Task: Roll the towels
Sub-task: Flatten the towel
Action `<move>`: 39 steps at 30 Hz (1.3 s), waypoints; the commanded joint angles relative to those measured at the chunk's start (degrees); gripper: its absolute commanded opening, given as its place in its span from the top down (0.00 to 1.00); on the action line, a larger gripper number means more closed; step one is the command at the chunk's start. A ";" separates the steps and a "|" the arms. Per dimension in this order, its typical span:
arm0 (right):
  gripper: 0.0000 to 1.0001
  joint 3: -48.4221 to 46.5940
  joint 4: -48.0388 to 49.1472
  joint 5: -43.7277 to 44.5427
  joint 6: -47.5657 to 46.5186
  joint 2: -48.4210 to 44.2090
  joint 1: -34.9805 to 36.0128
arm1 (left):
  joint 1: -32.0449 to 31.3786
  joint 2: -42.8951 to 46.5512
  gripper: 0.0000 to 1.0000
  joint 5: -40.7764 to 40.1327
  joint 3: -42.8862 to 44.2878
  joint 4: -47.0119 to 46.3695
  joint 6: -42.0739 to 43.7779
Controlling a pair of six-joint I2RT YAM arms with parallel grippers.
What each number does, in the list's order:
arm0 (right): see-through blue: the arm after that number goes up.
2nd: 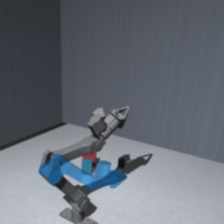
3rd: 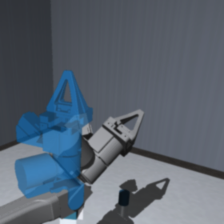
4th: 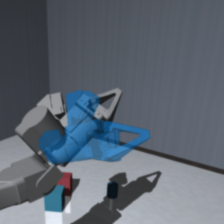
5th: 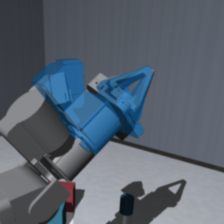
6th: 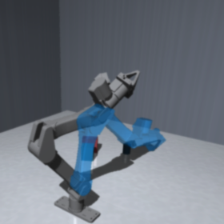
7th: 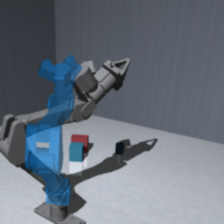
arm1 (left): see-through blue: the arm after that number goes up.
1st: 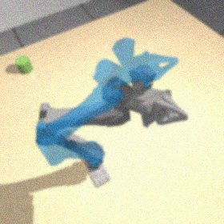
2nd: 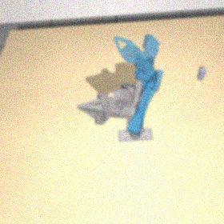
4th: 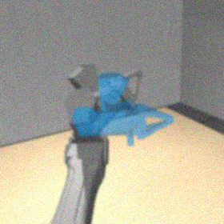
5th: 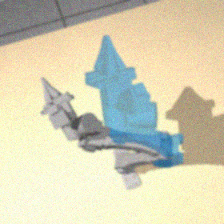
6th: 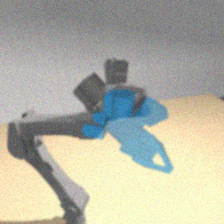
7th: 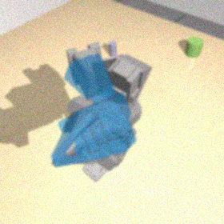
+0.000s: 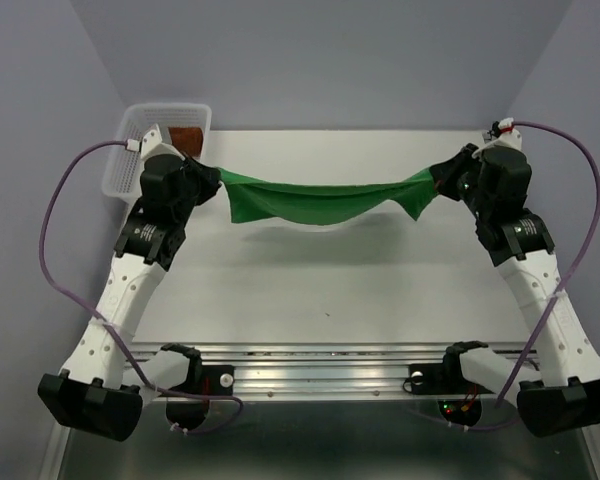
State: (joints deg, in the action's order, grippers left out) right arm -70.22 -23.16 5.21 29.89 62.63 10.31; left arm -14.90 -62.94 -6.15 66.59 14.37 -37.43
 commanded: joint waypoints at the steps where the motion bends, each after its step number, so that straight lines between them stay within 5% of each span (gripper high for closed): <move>1: 0.99 -3.34 -3.03 2.96 -2.46 -5.32 -0.02 | 0.39 6.15 1.00 -2.02 3.55 1.70 -0.10; 9: 0.99 -8.44 -11.99 4.45 -3.96 -15.95 -0.02 | 0.39 19.07 1.00 -1.32 5.13 7.42 -1.06; 16: 0.99 -10.47 -21.74 -1.43 -2.91 -26.05 -0.02 | 0.39 30.57 1.00 9.13 2.15 11.64 -4.32; 24: 0.99 -9.33 -24.83 0.05 -0.53 -30.73 -0.02 | 0.39 34.11 1.00 13.54 -2.16 12.35 -7.31; 34: 0.99 10.00 -11.41 11.84 0.52 -12.03 -0.02 | 0.39 14.45 1.00 9.85 -17.89 -2.47 -10.65; 39: 0.99 11.77 -1.12 12.90 -0.35 5.10 -1.68 | 0.39 -11.20 1.00 8.70 -13.26 -9.44 -8.72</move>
State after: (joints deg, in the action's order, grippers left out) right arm -57.49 -35.16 14.33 29.82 61.06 10.15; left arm -14.90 -62.30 4.32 49.30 13.58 -47.22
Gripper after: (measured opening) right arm 0.027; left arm 0.018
